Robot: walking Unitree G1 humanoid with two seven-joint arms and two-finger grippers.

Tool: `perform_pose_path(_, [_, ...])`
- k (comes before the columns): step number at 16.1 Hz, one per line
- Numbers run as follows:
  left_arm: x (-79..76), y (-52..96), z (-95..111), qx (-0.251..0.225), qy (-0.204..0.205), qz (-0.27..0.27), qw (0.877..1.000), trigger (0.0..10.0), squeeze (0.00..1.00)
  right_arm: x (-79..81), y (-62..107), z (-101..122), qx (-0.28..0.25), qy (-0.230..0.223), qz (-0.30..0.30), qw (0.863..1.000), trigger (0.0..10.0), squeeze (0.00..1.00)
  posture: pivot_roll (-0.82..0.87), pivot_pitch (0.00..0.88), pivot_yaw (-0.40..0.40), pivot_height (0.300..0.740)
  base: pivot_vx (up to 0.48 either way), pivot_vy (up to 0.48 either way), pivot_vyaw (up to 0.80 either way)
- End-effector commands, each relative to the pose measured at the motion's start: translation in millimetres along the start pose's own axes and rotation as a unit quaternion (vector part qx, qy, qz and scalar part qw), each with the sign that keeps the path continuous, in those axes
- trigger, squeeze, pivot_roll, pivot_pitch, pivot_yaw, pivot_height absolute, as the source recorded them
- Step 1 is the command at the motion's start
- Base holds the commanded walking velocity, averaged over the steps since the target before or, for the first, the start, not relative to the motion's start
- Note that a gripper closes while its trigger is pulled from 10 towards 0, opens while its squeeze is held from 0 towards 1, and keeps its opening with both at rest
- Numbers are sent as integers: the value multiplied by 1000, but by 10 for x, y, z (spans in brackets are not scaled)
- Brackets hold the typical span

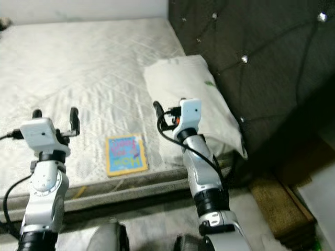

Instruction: Clean up the room

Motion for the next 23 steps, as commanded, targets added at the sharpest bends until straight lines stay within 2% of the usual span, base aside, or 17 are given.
perform_pose_path(1, [-32,30,-95,22,-18,-5,1000,10000,0,-11,31,-23,2,-2,0,1000,10000,0,47,0,-9,740,0,0,0])
perform_pose_path(2, [-70,7,-86,20,-33,-4,999,10000,0,-32,38,-11,1,1,-1,1000,10000,0,43,0,-10,740,0,0,0])
perform_pose_path(5, [-143,22,-70,19,-44,-20,999,10000,0,-82,82,-34,8,17,-8,1000,10000,0,39,0,-16,740,0,0,0])
perform_pose_path(9, [-161,48,-111,33,-33,-27,999,10000,0,-166,100,-75,25,44,-40,998,10000,0,38,0,-32,740,0,0,0])
perform_pose_path(12, [-186,168,-170,45,-49,-27,997,10000,0,-173,204,-90,22,56,-36,998,10000,0,35,0,-37,740,0,0,477])
perform_pose_path(17, [-214,317,-236,73,-4,-33,997,10000,0,-181,318,-198,38,49,-48,997,10000,0,28,0,-37,740,0,0,673])
perform_pose_path(23, [-254,355,-203,79,5,-49,996,10000,0,-119,339,-222,48,57,-37,997,10000,0,48,0,-50,740,0,0,608])
Point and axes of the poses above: a point about 5 cm out from each wrist's last joint towards the gripper, its own y axis pointing back from the gripper into the wrist, its own z axis along the axis of the wrist's last joint, x = y × z, the point moved 4 cm from there along -y, pointing out of the wrist towards the gripper, and after that the axes turned 3 degrees about y, right-handed, at the moved point
